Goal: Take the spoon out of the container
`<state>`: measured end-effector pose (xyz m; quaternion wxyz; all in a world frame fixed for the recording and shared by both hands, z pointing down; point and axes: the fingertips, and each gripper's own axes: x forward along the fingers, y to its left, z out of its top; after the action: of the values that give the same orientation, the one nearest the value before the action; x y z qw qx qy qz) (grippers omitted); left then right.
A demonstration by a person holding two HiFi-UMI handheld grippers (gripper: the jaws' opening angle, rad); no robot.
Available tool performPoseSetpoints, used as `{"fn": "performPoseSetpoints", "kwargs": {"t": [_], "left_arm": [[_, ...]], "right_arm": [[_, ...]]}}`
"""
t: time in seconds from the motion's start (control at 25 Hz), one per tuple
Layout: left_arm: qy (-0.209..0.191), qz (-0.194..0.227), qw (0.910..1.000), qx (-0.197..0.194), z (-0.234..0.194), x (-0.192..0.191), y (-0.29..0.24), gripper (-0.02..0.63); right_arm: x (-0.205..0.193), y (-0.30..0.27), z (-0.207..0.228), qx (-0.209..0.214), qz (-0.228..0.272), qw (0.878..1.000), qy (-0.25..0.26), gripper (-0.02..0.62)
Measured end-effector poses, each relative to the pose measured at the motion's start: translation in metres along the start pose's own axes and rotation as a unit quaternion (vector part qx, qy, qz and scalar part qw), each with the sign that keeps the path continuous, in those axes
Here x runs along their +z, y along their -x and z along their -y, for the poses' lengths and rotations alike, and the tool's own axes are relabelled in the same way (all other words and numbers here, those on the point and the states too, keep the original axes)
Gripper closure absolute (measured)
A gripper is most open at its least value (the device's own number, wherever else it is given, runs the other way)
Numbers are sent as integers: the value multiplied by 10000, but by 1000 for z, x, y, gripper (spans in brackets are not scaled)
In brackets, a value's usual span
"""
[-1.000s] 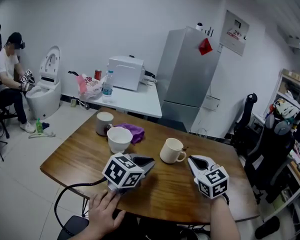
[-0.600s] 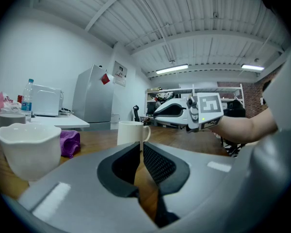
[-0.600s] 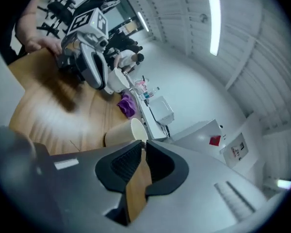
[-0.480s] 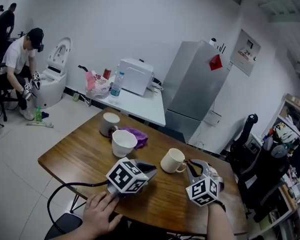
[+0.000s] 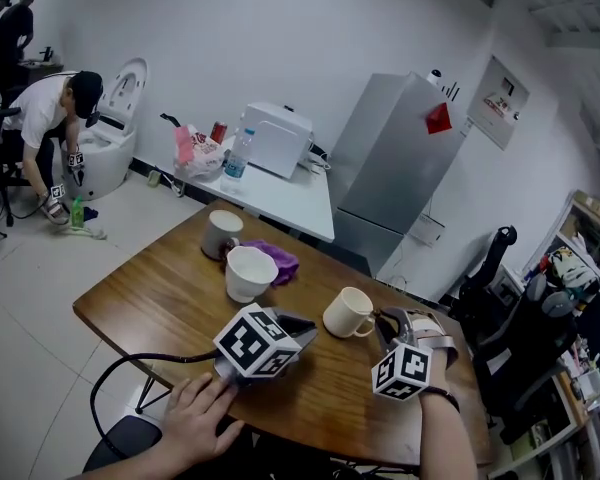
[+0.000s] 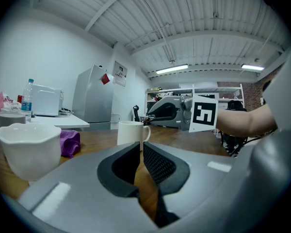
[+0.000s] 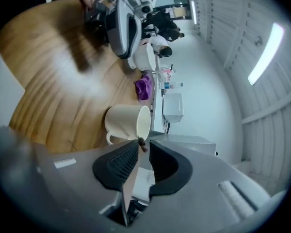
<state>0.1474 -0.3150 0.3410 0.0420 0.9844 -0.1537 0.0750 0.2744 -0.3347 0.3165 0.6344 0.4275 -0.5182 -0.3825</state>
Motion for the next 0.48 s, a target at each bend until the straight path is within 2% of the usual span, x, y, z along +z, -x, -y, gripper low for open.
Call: {"fn": "performPoseSetpoints", "kwargs": {"t": [0.24, 0.4, 0.48], "left_arm": [[15, -12, 10000, 4, 2, 0, -1, 583], [3, -9, 10000, -8, 2, 0, 0, 583], [10, -13, 10000, -4, 1, 0, 1, 583]], "right_arm": [[-1, -5, -5, 44, -286, 9971, 707, 517], [-3, -9, -10, 8, -450, 9944, 955, 518], [-4, -9, -7, -125, -514, 9932, 1041, 541]]}}
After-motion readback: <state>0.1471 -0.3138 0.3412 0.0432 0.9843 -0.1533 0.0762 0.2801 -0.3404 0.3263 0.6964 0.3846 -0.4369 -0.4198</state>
